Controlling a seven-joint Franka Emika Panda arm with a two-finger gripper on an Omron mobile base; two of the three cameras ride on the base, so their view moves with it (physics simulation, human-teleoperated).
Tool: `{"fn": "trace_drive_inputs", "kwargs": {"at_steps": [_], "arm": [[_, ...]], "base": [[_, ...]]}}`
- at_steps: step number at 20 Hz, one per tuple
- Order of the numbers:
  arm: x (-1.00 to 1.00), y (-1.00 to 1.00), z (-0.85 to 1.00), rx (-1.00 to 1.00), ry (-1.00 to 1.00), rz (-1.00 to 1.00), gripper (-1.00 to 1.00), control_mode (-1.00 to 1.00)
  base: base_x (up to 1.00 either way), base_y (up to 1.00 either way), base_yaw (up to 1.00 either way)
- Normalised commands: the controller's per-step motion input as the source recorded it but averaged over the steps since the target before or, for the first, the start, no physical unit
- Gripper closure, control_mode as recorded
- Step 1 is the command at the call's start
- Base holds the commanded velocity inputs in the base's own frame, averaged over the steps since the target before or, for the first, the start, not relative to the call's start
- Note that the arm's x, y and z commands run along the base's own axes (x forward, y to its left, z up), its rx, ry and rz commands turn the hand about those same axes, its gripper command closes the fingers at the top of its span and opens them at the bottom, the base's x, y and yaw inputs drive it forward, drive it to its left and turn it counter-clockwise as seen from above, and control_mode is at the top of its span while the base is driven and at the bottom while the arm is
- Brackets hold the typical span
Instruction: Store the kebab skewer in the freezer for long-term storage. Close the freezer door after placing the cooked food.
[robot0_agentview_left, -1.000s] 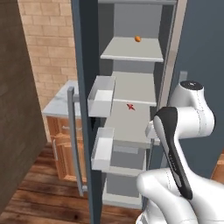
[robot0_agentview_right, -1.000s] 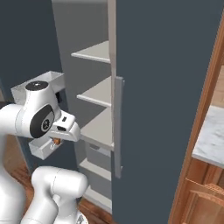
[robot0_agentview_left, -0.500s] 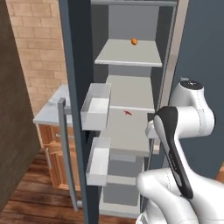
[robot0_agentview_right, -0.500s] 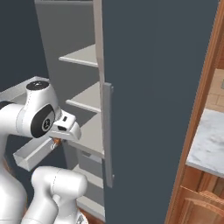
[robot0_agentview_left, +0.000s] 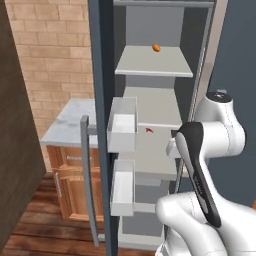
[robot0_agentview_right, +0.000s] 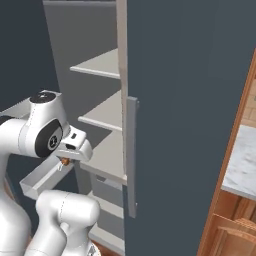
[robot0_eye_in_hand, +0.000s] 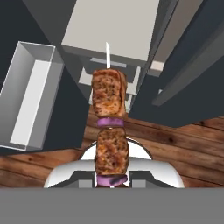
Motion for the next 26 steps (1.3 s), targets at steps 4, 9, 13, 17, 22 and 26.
{"fn": "trace_drive_inputs", "kwargs": {"at_steps": [4, 9, 13, 17, 22, 26], "arm": [[0.00, 0.00, 0.00, 0.00, 0.00, 0.00, 1.00, 1.00], [0.00, 0.00, 0.00, 0.00, 0.00, 0.00, 1.00, 1.00], [0.00, 0.00, 0.00, 0.00, 0.00, 0.00, 1.00, 1.00], [0.00, 0.00, 0.00, 0.00, 0.00, 0.00, 1.00, 1.00], [0.00, 0.00, 0.00, 0.00, 0.00, 0.00, 1.00, 1.00], [0.00, 0.00, 0.00, 0.00, 0.00, 0.00, 1.00, 1.00]], "base": [[0.28, 0.04, -0.03], [0.32, 0.00, 0.00], [0.38, 0.00, -0.01], [0.41, 0.00, 0.00], [0.26, 0.04, -0.01], [0.18, 0.11, 0.00]]}}
